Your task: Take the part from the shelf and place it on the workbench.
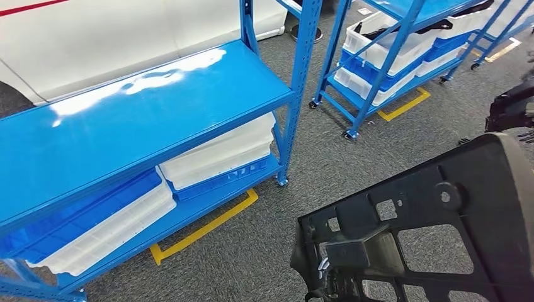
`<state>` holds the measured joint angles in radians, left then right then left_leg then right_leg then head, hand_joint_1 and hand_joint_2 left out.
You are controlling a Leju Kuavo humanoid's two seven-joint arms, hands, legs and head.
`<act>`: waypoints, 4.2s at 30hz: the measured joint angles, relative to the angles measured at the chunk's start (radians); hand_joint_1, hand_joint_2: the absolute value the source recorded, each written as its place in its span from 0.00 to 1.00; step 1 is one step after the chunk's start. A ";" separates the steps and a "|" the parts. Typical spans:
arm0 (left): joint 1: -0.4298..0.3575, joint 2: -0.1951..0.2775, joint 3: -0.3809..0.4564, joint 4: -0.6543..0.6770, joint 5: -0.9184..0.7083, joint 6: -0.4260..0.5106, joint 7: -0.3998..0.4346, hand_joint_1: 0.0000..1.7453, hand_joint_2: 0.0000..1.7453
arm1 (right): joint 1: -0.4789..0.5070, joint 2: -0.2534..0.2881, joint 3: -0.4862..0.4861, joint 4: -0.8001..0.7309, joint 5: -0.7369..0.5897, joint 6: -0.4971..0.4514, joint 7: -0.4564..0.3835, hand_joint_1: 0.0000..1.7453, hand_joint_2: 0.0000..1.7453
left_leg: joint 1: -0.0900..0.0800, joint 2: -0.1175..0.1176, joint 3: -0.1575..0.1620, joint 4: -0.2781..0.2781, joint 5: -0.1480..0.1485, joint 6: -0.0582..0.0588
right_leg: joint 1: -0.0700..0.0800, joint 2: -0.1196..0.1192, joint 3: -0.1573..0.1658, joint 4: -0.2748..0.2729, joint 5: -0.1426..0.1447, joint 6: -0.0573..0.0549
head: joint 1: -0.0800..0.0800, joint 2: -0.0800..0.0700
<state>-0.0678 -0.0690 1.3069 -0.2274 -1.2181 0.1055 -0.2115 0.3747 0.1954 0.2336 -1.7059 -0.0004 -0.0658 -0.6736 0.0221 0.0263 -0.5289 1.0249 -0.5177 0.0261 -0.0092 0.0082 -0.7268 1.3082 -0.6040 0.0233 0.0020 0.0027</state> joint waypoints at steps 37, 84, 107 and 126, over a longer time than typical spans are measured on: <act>-0.002 -0.030 0.003 0.000 -0.028 0.014 -0.011 0.00 1.00 | 0.087 0.058 -0.092 -0.074 -0.012 0.086 0.002 1.00 1.00 | -0.011 0.072 0.012 0.008 -0.022 -0.005 | 0.029 -0.073 0.122 -0.246 0.120 -0.046 | 0.003 0.000; 0.000 -0.040 -0.021 0.000 -0.068 0.032 -0.040 0.00 1.00 | 0.126 0.153 -0.219 -0.148 -0.015 0.185 0.005 1.00 1.00 | 0.005 -0.120 -0.031 0.040 -0.006 -0.038 | 0.010 0.122 0.147 -0.249 0.100 -0.035 | 0.004 0.000; -0.003 -0.037 -0.034 0.000 -0.081 0.030 -0.040 0.00 1.00 | 0.128 0.159 -0.236 -0.155 -0.016 0.180 0.005 1.00 1.00 | -0.007 -0.015 -0.068 0.219 -0.142 -0.034 | 0.022 0.002 0.154 -0.297 0.135 -0.073 | 0.004 0.000; 0.011 0.011 -0.015 0.000 -0.034 -0.011 -0.025 0.00 1.00 | 0.048 0.117 -0.177 -0.017 0.060 0.108 0.001 1.00 1.00 | -0.004 0.034 -0.004 0.007 -0.007 0.001 | 0.003 -0.017 0.033 -0.072 0.068 -0.012 | 0.008 0.000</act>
<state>-0.0564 -0.0585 1.2923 -0.2277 -1.2516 0.0947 -0.2367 0.4222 0.3122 0.0565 -1.7226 0.0595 0.0420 -0.6727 0.0178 0.0598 -0.5326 1.0320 -0.5251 0.0276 -0.0059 -0.0091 -0.6937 1.2363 -0.5365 0.0109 0.0101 0.0027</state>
